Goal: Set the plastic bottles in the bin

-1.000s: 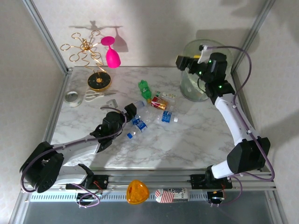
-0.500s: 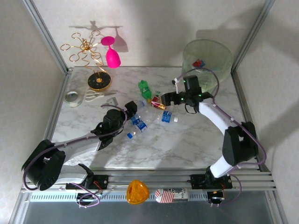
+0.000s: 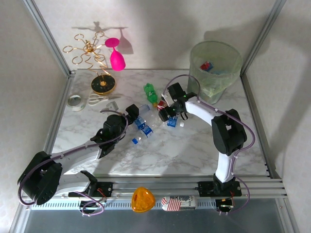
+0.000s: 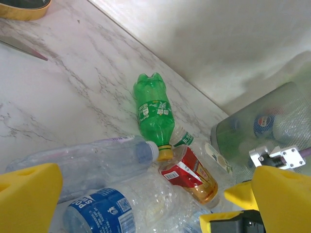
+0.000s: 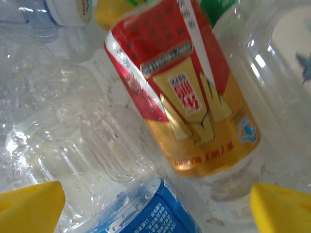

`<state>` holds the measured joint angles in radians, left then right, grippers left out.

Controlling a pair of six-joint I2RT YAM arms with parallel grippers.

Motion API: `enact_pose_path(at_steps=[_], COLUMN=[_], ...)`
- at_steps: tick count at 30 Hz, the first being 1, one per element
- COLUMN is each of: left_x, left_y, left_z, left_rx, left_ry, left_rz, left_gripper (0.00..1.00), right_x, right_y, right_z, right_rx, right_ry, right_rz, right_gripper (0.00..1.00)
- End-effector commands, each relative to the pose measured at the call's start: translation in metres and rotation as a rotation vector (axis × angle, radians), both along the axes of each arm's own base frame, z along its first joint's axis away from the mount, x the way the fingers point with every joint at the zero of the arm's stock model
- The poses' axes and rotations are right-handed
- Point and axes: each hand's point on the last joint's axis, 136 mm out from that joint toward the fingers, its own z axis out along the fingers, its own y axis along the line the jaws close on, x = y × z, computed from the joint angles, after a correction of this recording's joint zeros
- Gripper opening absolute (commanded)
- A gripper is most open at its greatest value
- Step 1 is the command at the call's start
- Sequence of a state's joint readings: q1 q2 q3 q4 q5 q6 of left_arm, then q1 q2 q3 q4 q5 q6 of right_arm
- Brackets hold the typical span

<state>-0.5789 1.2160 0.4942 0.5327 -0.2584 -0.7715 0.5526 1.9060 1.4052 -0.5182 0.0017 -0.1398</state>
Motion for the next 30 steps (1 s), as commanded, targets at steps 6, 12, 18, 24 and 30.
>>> enact_pose_path(at_steps=[6, 12, 18, 24, 30], left_x=[-0.004, -0.004, -0.001, 0.0, -0.001], left_y=[0.013, 0.015, 0.012, 0.012, 0.012], left_z=[-0.003, 0.0, 0.002, 0.003, 0.003], left_rx=[-0.001, -0.003, -0.002, -0.002, -0.006], left_ry=[0.007, 0.0, -0.002, -0.002, 0.0], left_rz=[0.04, 0.049, 0.038, 0.037, 0.033], left_gripper=[1.0, 1.0, 1.0, 1.0, 1.0], right_x=[-0.021, -0.032, -0.045, -0.056, -0.059], right_y=[-0.016, -0.012, -0.006, -0.003, 0.0], right_z=[-0.048, -0.034, -0.023, -0.031, -0.045], right_rx=[-0.185, -0.14, -0.111, -0.113, -0.115], right_ry=[0.108, 0.095, 0.091, 0.114, 0.139], right_rz=[0.036, 0.039, 0.047, 0.062, 0.065], right_gripper=[0.92, 0.92, 0.92, 0.92, 0.88])
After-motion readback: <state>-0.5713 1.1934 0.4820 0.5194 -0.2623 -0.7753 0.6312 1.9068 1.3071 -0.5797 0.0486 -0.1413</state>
